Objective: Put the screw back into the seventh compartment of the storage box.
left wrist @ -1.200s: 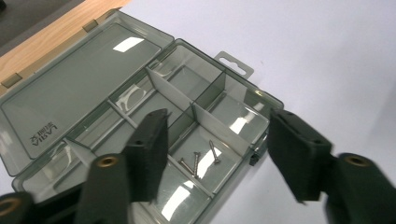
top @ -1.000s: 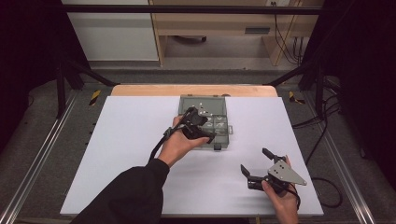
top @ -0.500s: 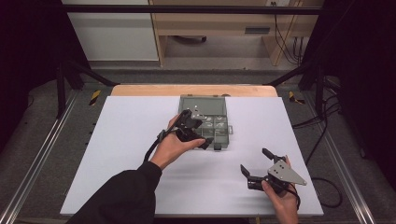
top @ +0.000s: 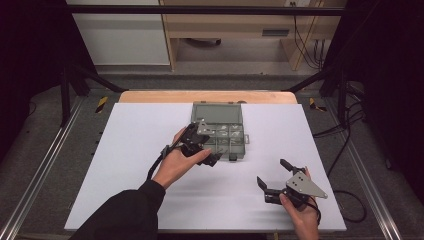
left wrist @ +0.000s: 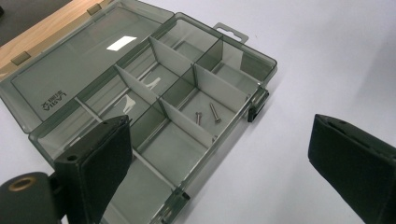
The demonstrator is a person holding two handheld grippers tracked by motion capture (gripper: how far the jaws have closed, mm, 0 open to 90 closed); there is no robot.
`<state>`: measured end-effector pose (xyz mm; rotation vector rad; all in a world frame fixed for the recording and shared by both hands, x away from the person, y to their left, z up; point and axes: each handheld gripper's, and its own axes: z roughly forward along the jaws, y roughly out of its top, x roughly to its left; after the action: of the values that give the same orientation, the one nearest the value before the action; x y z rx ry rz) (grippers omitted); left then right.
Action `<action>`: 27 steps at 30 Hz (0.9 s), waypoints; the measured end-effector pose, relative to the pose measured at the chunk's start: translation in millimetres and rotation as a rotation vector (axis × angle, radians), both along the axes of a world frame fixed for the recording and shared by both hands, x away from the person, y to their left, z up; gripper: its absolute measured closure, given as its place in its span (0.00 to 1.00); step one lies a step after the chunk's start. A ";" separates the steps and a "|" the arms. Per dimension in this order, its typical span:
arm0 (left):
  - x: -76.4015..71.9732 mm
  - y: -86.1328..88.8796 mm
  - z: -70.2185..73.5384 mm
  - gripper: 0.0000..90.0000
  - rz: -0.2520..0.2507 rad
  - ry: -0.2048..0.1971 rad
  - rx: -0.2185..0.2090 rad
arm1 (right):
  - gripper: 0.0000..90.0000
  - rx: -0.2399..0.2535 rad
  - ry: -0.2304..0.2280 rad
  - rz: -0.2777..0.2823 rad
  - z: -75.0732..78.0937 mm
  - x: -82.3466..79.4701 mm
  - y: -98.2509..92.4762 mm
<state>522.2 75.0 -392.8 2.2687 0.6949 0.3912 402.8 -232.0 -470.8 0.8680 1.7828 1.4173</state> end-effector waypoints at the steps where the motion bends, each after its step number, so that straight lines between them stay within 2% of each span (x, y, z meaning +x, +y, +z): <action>1: -1.1 2.1 -0.2 0.07 0.000 -0.004 0.001 | 0.04 -0.001 0.000 0.001 0.0 -0.1 0.1; 3: -3.8 6.0 -1.3 0.07 0.002 -0.005 -0.019 | 0.04 0.000 -0.001 0.001 -0.1 -0.2 0.3; 9: -9.3 17.0 -1.5 0.07 0.010 -0.015 -0.035 | 0.04 0.001 0.002 0.004 -0.4 0.4 1.1; 19: -22.3 33.9 -0.1 0.07 0.003 -0.050 -0.095 | 0.04 -0.004 0.004 0.005 -0.8 0.1 1.6; 24: -28.6 43.2 -1.0 0.07 0.005 -0.061 -0.110 | 0.04 -0.003 0.006 0.005 -0.9 0.2 2.0; 27: -33.8 47.6 -2.9 0.06 -0.002 -0.075 -0.104 | 0.04 -0.006 0.007 0.006 -1.1 0.3 2.1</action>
<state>488.4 122.6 -395.7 2.1459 0.6590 0.4269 403.1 -229.9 -471.9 0.8658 1.7954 1.4137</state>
